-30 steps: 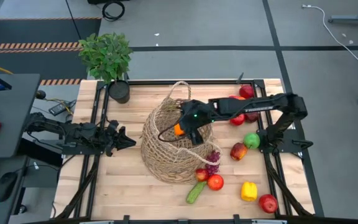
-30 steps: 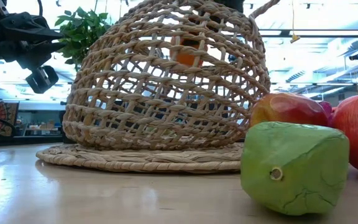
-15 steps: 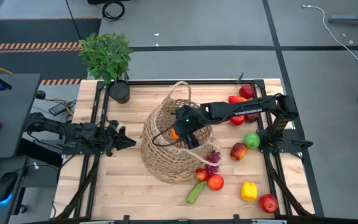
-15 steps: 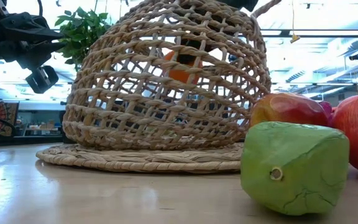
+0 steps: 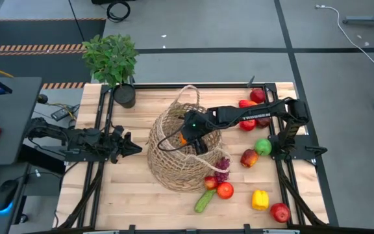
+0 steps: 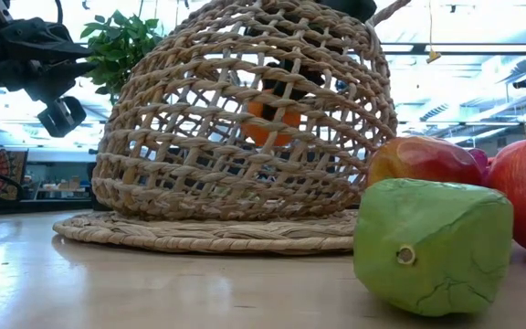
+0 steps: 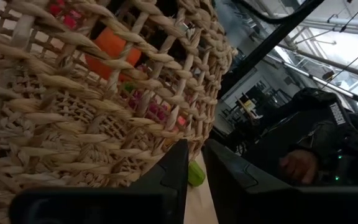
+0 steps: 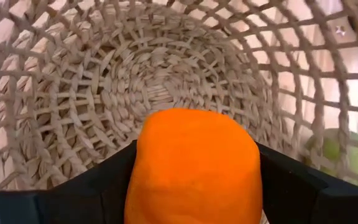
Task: Build produce basket
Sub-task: Put the orange into the brown basket
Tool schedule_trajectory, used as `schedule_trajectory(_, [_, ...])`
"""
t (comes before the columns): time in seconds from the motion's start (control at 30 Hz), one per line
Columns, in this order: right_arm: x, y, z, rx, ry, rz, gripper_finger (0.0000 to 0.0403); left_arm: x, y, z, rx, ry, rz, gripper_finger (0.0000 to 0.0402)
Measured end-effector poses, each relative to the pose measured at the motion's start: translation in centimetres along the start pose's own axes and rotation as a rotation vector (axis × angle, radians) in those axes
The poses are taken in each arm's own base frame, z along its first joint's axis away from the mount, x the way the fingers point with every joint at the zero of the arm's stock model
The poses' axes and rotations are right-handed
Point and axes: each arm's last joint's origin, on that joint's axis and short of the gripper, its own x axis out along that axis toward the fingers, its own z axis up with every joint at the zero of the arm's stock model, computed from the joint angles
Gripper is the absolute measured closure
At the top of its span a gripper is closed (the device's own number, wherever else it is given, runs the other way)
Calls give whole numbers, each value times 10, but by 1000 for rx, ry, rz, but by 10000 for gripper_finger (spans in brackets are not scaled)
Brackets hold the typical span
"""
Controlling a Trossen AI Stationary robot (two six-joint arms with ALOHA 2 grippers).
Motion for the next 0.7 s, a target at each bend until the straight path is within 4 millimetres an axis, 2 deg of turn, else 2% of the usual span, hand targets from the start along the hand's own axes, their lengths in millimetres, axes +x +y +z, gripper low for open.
schedule_trajectory(0.17, [6,1,-2,0,20,8,123,0,0,0,0,0,0,343])
schedule_trajectory(0.57, [5,-1,-8,4,62,26,123,0,0,0,-1,0,0,344])
schedule_trajectory(0.7, [5,-3,-10,11,71,45,112,0,0,0,-1,0,0,341])
